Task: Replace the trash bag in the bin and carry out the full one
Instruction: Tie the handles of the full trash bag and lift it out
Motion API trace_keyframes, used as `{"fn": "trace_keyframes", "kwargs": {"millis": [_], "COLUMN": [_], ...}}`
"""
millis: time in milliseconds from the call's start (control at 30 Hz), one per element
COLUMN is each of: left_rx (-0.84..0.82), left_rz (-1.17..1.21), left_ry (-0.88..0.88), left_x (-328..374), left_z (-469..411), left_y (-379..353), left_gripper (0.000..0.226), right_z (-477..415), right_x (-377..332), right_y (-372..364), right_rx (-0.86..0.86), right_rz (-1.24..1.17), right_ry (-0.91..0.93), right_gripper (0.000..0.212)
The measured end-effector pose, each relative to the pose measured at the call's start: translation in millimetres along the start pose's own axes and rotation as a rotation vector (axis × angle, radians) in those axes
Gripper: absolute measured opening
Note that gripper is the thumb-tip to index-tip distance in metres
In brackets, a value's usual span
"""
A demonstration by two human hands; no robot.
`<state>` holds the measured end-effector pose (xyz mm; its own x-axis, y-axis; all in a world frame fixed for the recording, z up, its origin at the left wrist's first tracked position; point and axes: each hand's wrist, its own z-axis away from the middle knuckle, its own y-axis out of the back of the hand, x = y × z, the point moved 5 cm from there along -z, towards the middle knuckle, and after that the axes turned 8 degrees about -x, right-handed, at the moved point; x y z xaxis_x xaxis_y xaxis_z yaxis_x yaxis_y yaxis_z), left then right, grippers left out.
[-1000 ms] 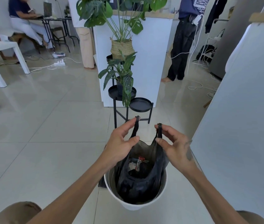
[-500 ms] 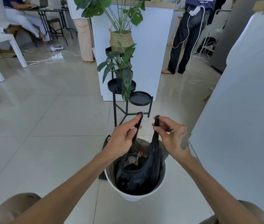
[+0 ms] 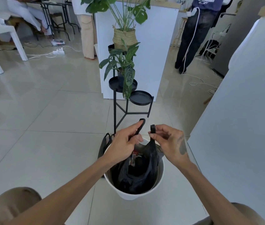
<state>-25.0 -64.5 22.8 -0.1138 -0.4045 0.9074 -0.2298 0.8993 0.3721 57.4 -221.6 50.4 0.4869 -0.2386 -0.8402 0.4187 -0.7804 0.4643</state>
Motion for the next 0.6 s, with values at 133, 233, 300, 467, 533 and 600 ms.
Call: {"fn": "trace_keyframes", "kwargs": {"millis": [133,233,300,467,533,600], "left_rx": [-0.022,-0.046,-0.090,-0.203,-0.228,-0.221], "left_rz": [0.043,0.054,0.011,-0.099,-0.070,0.099], "left_ry": [0.019,0.044,0.056,0.042,0.062,0.124], "left_x": [7,7,7,17,20,20], "left_z": [5,7,7,2,3,5], "left_y": [2,5,6,4,3,6], "left_gripper": [0.033,0.027,0.027,0.034,0.037,0.036], "right_z": [7,14,18,7,1,-3], "right_x": [-7,-14,-24,-36,-32,-24], "right_y": [3,6,7,-1,-2,-2], "right_rx": [-0.032,-0.068,-0.048,-0.181,-0.190,-0.172], "right_rz": [0.041,0.180,0.328,0.541,0.547,0.462], "right_ry": [0.086,0.244,0.384,0.626,0.589,0.479], "right_gripper": [0.019,0.013,0.012,0.004,0.002,0.003]}}
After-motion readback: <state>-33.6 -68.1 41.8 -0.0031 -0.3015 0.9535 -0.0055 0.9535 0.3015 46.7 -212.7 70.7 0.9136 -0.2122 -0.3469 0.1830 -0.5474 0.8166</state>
